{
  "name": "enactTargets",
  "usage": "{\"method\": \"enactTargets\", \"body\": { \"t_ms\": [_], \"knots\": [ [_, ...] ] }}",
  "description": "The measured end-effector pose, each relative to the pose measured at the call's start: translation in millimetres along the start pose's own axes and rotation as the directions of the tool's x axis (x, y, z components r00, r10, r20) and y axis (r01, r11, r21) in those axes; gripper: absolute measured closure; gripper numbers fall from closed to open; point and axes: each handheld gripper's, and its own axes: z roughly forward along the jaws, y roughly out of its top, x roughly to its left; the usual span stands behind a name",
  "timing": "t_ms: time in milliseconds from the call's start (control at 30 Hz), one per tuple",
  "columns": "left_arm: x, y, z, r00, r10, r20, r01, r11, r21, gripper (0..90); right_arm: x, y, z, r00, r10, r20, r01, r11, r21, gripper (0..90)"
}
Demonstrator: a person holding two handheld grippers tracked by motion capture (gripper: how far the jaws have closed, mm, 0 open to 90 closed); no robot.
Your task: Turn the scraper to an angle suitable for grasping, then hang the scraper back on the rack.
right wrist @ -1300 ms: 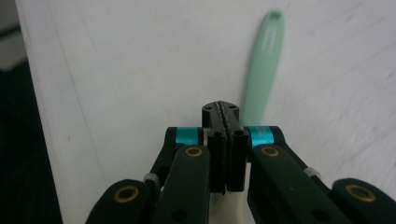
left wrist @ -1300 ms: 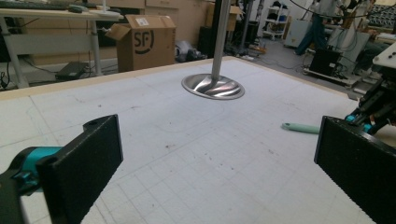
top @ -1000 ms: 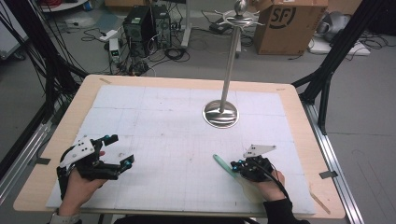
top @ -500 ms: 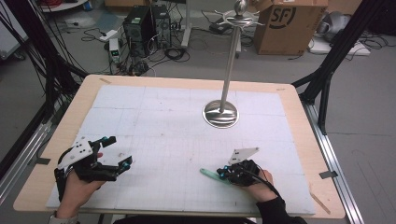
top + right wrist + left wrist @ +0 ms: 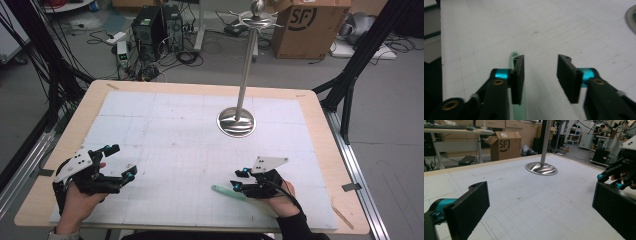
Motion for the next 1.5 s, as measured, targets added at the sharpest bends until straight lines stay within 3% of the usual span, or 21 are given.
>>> {"method": "enactTargets", "body": {
  "t_ms": [167,267,367,467,533,733,967,1200,1300,1367,1500],
  "knots": [
    [0.1,-0.8,1.0,1.0000,0.000,-0.004,0.000,1.0000,0.005,1.7,-5.8,-0.6,-15.1,0.9992,0.039,0.002,-0.039,0.996,-0.076,33.7],
    [-0.8,-0.7,1.4,1.0000,-0.001,-0.002,0.001,1.0000,0.008,1.7,-11.2,-4.2,-20.9,0.9960,0.089,0.005,-0.087,0.989,-0.117,25.7],
    [-0.5,-0.7,1.6,1.0000,0.001,-0.001,-0.001,1.0000,0.009,1.7,-13.0,-6.5,-27.3,0.9955,0.094,0.016,-0.091,0.986,-0.140,15.4],
    [0.5,-2.0,2.2,1.0000,-0.002,-0.004,0.002,0.9999,0.017,1.7,-12.7,-7.7,-34.4,0.9947,0.075,0.070,-0.064,0.986,-0.151,8.8],
    [0.5,-2.4,2.7,1.0000,-0.005,-0.003,0.005,0.9998,0.019,1.7,-13.3,-8.5,-38.2,0.9918,0.090,0.091,-0.074,0.984,-0.164,0.3],
    [-0.1,-2.6,3.5,1.0000,-0.005,-0.001,0.005,0.9998,0.021,1.7,-14.4,-9.7,-47.3,0.9916,0.079,0.103,-0.058,0.980,-0.190,0.3],
    [-0.7,-2.3,4.4,1.0000,-0.004,0.004,0.004,0.9997,0.022,1.7,-10.4,-6.5,-45.6,0.9937,0.058,0.097,-0.043,0.989,-0.143,0.3],
    [-1.9,-2.3,4.9,1.0000,0.001,0.009,-0.001,0.9997,0.026,1.7,-2.5,-0.4,-39.7,0.9977,-0.008,0.068,0.008,1.000,0.003,4.6],
    [-2.3,-3.1,5.7,1.0000,0.000,0.009,0.000,0.9996,0.030,1.7,0.4,1.7,-39.4,0.9962,-0.045,0.075,0.039,0.996,0.082,7.1],
    [-2.5,-3.9,6.3,1.0000,-0.002,0.010,0.002,0.9994,0.034,1.7,1.7,3.9,-38.9,0.9961,-0.059,0.065,0.051,0.991,0.124,13.3],
    [-3.1,-2.0,5.7,0.9994,-0.016,0.031,0.015,0.9996,0.024,1.7,4.1,7.9,-34.8,0.9955,-0.089,0.033,0.080,0.974,0.211,17.6]
  ]
}}
